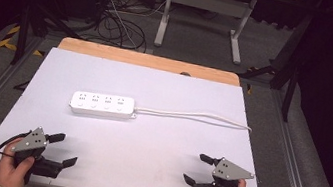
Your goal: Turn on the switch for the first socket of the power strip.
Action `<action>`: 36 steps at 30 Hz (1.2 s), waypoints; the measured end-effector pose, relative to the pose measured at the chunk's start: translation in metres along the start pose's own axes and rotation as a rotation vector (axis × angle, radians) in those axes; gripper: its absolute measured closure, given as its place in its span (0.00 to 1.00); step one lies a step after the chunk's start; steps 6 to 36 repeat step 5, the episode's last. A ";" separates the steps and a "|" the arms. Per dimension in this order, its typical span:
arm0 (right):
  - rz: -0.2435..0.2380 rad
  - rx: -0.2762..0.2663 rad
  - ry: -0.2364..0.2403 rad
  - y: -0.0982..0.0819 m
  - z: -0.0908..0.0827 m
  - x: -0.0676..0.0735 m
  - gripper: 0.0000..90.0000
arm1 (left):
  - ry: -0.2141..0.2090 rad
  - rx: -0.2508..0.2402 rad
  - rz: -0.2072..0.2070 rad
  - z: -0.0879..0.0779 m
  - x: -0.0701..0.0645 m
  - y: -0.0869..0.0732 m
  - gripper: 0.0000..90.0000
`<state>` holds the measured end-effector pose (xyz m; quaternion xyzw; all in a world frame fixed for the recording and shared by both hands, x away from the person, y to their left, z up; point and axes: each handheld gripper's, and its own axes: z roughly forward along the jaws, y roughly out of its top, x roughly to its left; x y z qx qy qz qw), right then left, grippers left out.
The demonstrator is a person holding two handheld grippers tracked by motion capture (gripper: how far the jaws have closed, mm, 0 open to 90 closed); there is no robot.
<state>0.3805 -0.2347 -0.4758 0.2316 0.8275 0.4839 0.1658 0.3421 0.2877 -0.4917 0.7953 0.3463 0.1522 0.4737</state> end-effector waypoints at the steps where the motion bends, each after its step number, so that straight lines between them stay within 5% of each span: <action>1: 0.001 0.000 0.001 0.000 0.000 0.000 0.18 | 0.002 0.009 0.030 0.002 -0.001 0.000 0.10; 36: 0.000 0.003 0.000 0.001 0.001 0.000 0.18 | 0.002 0.018 0.038 0.004 -0.003 0.000 0.10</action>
